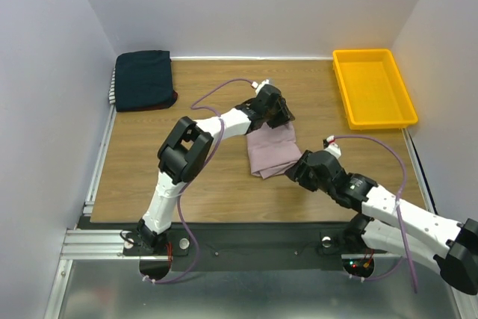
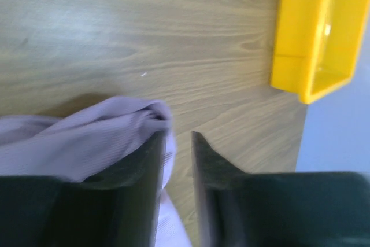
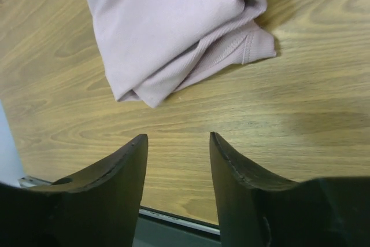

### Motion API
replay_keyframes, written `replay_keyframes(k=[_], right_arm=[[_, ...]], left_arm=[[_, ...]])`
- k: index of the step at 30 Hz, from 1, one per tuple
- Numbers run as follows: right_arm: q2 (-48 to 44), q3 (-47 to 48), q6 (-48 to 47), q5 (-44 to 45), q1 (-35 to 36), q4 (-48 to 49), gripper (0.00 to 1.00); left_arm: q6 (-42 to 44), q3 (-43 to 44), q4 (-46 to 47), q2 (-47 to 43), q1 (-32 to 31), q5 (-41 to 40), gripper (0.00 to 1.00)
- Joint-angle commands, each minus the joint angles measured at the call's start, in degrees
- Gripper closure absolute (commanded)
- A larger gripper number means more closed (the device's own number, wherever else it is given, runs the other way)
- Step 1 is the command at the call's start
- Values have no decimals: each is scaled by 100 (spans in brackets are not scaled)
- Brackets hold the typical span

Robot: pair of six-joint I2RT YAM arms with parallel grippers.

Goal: Fold and stack the tank tops
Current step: Fold the tank top

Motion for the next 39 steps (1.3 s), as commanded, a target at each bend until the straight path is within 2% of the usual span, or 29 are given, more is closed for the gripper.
replay_keyframes(k=[1, 5, 8, 9, 11, 14, 17, 22, 29, 34, 39], right_arm=[[-190, 644, -174, 451, -17, -762, 42], [-147, 935, -445, 749, -25, -1142, 41], [642, 1470, -920, 864, -25, -1160, 41], [1202, 1846, -1130, 873, -25, -1152, 44], [1767, 2147, -1333, 1083, -17, -1151, 55], [2461, 2586, -1597, 1582, -25, -1125, 60], [2841, 2773, -1756, 1988, -17, -1081, 61], [3053, 2422, -1695, 2095, -78, -897, 61], [3079, 1490, -1589, 1427, -333, -536, 63], [2869, 1060, -1361, 1032, -351, -527, 73], [2149, 664, -1264, 470, -350, -545, 80]], left_arm=[[305, 53, 1281, -356, 22, 494, 46], [454, -263, 1389, -830, 109, 435, 43], [446, -886, 1276, -1445, 294, 41, 42], [411, -1201, 1187, -1595, 425, -66, 42], [419, -1537, 1134, -1964, 540, -216, 44], [612, -1740, 976, -2001, 733, -60, 46], [893, -1452, 985, -1589, 795, 371, 51], [894, -1002, 914, -736, 795, 759, 56], [841, -923, 923, -340, 795, 706, 57], [780, -818, 888, -138, 804, 689, 58], [841, -757, 914, -163, 813, 724, 58]])
